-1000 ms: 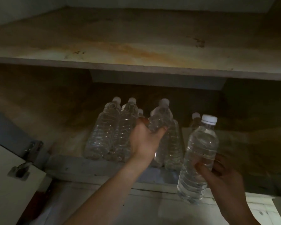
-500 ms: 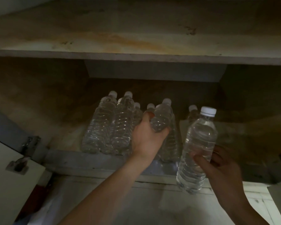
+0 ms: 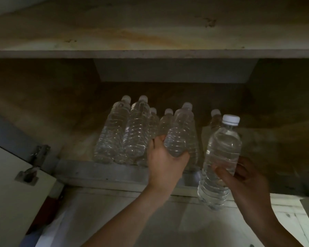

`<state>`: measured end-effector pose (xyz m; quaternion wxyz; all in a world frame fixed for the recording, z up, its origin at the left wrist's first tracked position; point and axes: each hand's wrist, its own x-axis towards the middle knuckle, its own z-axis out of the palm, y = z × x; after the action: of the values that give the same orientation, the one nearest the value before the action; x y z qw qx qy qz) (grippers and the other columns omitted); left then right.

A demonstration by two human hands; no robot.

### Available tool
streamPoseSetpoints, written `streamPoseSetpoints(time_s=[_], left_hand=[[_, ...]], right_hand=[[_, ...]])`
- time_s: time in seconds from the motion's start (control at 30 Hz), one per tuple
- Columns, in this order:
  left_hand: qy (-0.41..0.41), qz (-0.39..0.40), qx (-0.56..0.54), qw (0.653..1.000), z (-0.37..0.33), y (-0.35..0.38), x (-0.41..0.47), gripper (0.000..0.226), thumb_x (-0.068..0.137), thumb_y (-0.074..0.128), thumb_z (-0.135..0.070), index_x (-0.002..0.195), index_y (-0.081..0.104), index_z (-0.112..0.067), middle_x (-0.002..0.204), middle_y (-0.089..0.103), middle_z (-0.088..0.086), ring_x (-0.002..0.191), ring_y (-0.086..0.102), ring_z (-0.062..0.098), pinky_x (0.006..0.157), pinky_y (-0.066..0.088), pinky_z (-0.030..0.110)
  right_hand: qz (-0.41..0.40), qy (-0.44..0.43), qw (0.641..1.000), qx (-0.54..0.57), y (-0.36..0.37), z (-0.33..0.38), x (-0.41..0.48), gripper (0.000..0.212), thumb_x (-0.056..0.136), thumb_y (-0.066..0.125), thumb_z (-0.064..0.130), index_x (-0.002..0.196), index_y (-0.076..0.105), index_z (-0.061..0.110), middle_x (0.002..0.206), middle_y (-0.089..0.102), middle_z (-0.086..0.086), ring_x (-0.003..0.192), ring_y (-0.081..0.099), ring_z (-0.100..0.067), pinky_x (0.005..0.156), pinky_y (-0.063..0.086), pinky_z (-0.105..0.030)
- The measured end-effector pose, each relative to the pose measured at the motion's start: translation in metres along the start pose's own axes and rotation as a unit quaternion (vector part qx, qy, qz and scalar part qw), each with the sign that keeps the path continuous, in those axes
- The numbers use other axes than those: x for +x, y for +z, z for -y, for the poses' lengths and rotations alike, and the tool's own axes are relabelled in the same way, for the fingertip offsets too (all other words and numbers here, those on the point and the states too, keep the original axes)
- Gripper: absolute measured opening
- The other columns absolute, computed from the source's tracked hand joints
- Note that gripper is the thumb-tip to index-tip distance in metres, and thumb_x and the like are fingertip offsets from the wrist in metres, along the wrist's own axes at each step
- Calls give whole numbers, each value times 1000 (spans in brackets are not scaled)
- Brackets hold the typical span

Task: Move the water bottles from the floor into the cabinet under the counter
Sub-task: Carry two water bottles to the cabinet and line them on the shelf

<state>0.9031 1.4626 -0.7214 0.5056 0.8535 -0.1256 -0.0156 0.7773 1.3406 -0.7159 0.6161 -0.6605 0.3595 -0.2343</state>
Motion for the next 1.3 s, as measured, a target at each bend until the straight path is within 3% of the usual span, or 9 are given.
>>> streamPoseSetpoints(time_s=[0.17,0.3,0.4,0.5,0.67,0.83,1.03,1.17,1.3], left_hand=[[-18,-51,-87,995,5,-3,4,51,66,79,-30,113,63,-19,103,66,-5,96,65,11,86,56,36],[-2,-78,-86,993,5,0,-2,53,70,81,-25,118,61,-16,110,60,-6,106,59,12,95,52,32],[3,-91,-70,993,4,6,-10,59,73,83,-23,124,57,-12,115,53,-7,112,53,10,100,39,11],[-17,-116,-83,990,5,9,-13,62,73,84,-21,128,55,-10,114,50,-7,112,50,10,89,30,-5],[-45,-156,-102,981,11,5,-13,67,73,85,-26,130,54,-10,119,51,-3,119,50,16,102,38,20],[-39,-162,-91,982,10,6,-17,70,71,86,-27,130,52,-8,116,48,-3,118,49,18,103,40,24],[3,-141,-23,990,16,-2,-27,74,65,87,-23,129,52,-10,117,45,-3,110,45,11,94,38,13],[25,-127,-1,992,27,-15,-38,79,65,89,-22,132,48,-12,118,41,-5,109,43,6,95,33,3],[49,-107,12,993,34,-28,-42,75,69,87,-30,133,51,-15,120,45,-6,115,44,6,100,35,10]], right_hand=[[4,2,1000,0,3,1,-3,28,76,80,2,98,70,15,84,77,8,75,73,-7,70,50,-26],[6,-1,1000,5,4,-1,-2,29,75,81,2,101,70,13,86,77,4,78,73,-10,70,50,-24],[9,-7,1000,9,5,0,-1,30,76,80,3,102,70,12,85,77,7,75,73,-7,62,52,-12],[13,-9,1000,19,5,1,-1,29,76,79,0,102,69,12,84,77,8,75,73,-6,59,51,-8],[18,-13,1000,11,5,2,-4,28,76,80,5,102,69,13,84,77,8,73,72,-5,63,50,-15],[23,-9,1000,8,8,1,-4,28,77,79,4,102,70,15,85,77,10,75,72,-5,67,48,-21],[26,1,1000,8,12,-3,-1,29,77,80,5,101,69,17,84,76,11,74,72,-4,61,49,-14],[20,7,1000,20,16,-6,-1,33,75,81,6,103,69,20,86,76,11,78,72,-3,67,48,-21],[23,4,999,22,20,-8,-1,34,75,82,6,104,68,16,84,75,16,75,70,2,60,49,-11]])
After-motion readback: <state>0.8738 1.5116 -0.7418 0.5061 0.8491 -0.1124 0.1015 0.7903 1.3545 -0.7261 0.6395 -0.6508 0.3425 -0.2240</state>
